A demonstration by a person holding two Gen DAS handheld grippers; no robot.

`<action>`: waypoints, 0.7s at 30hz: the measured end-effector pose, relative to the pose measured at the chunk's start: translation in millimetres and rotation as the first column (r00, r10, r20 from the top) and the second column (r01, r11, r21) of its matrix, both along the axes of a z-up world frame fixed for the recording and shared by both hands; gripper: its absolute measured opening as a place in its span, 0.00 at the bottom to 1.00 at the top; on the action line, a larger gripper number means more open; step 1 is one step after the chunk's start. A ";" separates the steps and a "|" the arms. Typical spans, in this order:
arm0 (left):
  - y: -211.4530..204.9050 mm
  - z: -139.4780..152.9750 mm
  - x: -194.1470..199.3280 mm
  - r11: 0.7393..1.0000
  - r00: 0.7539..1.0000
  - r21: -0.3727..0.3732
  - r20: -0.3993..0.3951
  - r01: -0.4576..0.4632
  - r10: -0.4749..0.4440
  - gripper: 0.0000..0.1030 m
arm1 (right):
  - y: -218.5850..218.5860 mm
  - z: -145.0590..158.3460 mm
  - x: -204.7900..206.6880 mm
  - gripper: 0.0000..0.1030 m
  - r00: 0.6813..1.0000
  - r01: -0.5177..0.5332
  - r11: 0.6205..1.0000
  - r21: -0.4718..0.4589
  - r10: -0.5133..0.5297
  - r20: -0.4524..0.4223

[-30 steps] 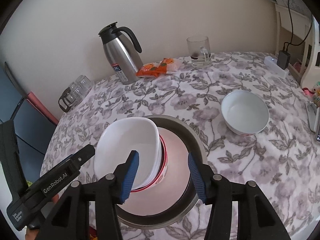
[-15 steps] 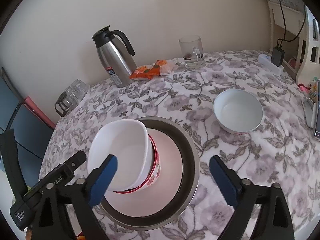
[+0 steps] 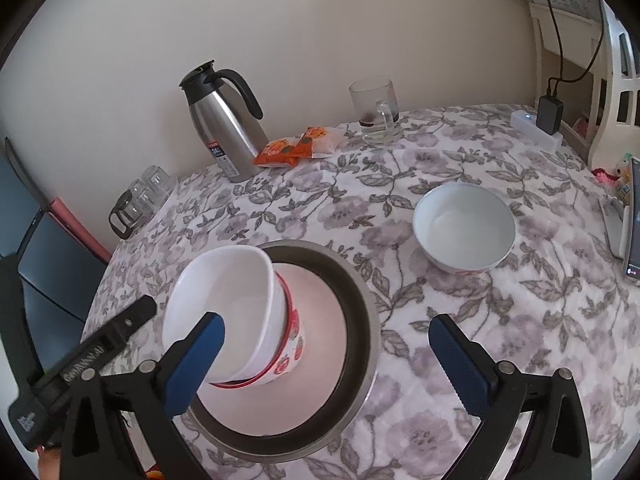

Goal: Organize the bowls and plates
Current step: 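Withdraw both tools from the basin toward the pale round bowl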

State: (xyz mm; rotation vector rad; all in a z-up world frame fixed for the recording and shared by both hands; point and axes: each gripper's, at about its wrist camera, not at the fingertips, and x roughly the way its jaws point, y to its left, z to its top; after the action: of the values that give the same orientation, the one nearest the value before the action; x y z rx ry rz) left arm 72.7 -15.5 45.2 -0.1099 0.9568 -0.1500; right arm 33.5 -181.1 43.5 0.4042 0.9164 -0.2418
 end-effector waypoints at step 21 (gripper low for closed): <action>-147.4 66.4 8.5 0.935 0.930 -0.040 0.128 0.353 -0.345 0.93 | -118.9 2.0 -35.3 1.00 0.978 0.206 0.979 0.001 -0.206 0.044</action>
State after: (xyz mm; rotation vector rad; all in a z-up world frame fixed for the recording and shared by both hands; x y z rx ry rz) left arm 81.2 -162.9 111.6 0.0142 0.8453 -0.5110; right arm -1.9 -300.1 45.4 0.4997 0.8314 -0.4227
